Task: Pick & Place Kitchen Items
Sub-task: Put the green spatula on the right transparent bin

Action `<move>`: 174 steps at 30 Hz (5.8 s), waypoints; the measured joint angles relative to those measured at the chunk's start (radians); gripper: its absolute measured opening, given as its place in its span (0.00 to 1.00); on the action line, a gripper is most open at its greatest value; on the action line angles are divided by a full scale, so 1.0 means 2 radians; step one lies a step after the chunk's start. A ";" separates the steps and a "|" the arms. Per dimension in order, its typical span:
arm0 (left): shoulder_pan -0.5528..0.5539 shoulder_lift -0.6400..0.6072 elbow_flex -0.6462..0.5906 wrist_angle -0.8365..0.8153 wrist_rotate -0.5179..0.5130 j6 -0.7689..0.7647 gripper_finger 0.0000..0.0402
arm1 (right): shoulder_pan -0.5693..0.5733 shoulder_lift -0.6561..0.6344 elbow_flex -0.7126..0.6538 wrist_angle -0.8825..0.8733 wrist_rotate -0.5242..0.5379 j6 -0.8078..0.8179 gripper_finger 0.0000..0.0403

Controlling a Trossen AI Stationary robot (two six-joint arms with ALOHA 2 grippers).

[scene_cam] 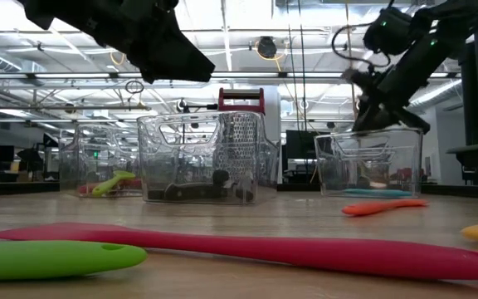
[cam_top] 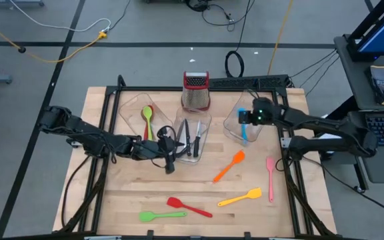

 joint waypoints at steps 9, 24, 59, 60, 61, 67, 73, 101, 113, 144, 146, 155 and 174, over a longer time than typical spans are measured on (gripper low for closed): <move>-0.013 0.000 0.000 -0.030 0.059 -0.002 0.40 | 0.000 -0.099 0.000 0.000 -0.073 -0.060 0.06; -0.148 0.000 0.000 -0.051 0.051 -0.351 0.40 | 0.000 -0.206 0.000 0.003 -0.192 -0.211 0.05; -0.332 0.104 0.086 -0.197 0.053 -0.523 0.39 | 0.000 -0.219 0.000 0.007 -0.192 -0.229 0.05; -0.334 0.109 0.107 -0.222 0.047 -0.508 0.39 | 0.000 -0.219 0.000 0.007 -0.192 -0.229 0.05; -0.338 0.115 0.126 -0.252 0.039 -0.495 0.39 | 0.000 -0.219 0.000 0.007 -0.192 -0.229 0.05; -0.352 0.177 0.214 -0.406 0.049 -0.492 0.39 | 0.000 -0.219 0.000 0.007 -0.191 -0.229 0.04; -0.354 0.215 0.225 -0.402 0.108 -0.513 0.40 | 0.000 -0.219 0.000 0.007 -0.191 -0.225 0.04; -0.356 0.224 0.224 -0.429 0.111 -0.503 0.73 | 0.000 -0.219 0.000 0.007 -0.190 -0.312 0.04; -0.353 0.229 0.224 -0.435 0.115 -0.497 0.66 | 0.000 -0.220 -0.030 0.067 -0.139 -0.401 0.04; -0.333 0.248 0.220 -0.409 0.138 -0.457 0.66 | 0.000 -0.226 -0.182 0.287 -0.140 -0.372 0.04; -0.333 0.260 0.218 -0.399 0.149 -0.456 0.66 | 0.000 -0.226 -0.182 0.286 -0.140 -0.372 0.04; -0.332 0.287 0.220 -0.420 0.144 -0.435 0.61 | 0.000 -0.226 -0.182 0.287 -0.142 -0.360 0.04; -0.333 0.258 0.222 -0.416 0.130 -0.450 0.12 | 0.000 -0.226 -0.182 0.287 -0.153 -0.349 0.04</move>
